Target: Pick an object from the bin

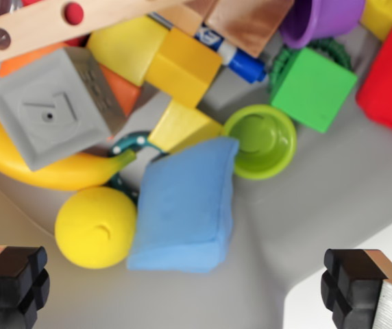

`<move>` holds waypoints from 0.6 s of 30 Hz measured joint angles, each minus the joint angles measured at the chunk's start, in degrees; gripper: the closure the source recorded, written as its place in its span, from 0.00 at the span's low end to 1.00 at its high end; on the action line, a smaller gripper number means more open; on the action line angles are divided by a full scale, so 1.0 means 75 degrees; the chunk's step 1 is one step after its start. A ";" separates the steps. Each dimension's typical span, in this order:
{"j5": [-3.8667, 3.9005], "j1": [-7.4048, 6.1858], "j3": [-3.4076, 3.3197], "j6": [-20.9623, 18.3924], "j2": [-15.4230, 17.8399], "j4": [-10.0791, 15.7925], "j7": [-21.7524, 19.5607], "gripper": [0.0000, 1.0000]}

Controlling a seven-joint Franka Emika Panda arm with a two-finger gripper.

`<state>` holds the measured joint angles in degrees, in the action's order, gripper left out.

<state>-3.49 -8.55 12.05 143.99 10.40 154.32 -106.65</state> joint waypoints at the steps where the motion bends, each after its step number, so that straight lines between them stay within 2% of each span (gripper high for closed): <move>1: -0.0022 -0.0030 0.0037 0.0041 0.0006 0.0053 -0.0113 0.00; 8: -0.0195 -0.0262 0.0341 0.0374 0.0018 0.0411 -0.0990 0.00; 11: -0.0212 -0.0332 0.0439 0.0537 -0.0016 0.0519 -0.1218 0.00; 14: -0.0175 -0.0326 0.0457 0.0823 -0.0250 0.0553 -0.1305 0.00; 18: 0.0015 -0.0264 0.0457 0.1337 -0.0855 0.0561 -0.1442 0.00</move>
<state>-3.38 -10.53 15.47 154.02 3.98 158.53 -117.46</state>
